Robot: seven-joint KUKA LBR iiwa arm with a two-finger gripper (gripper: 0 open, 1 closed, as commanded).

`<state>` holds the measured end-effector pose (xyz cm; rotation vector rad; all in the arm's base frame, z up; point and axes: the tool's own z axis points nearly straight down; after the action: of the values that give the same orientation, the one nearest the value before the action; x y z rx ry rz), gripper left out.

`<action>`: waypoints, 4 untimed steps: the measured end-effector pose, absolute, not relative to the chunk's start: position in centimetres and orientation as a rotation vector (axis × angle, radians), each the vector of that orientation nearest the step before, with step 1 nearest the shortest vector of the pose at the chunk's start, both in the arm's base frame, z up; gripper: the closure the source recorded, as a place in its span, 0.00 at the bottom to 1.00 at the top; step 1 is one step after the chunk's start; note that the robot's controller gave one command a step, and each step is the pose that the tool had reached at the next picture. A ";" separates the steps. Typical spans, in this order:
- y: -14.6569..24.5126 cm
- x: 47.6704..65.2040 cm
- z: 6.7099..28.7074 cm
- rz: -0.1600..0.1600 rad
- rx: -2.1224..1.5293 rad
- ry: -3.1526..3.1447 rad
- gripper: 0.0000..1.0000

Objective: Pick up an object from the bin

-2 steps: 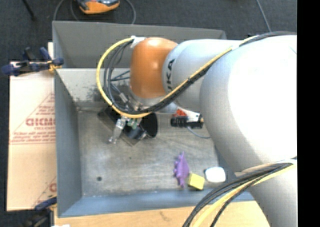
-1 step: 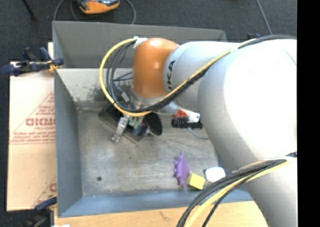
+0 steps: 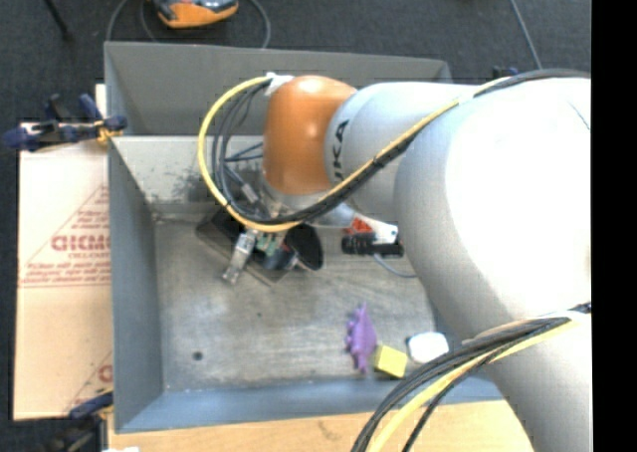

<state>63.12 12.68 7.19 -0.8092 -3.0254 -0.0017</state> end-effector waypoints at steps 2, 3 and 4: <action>12.5 62.9 9.0 0.004 -0.811 -3.027 1.00; 12.4 62.9 10.6 0.007 -0.810 -3.025 1.00; 12.4 62.9 12.8 0.007 -0.810 -3.026 1.00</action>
Offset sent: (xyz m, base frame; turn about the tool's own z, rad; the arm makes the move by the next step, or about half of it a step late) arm 0.0000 0.0002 0.0007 0.0000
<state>62.89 12.38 12.80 -0.8105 -3.0258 0.0072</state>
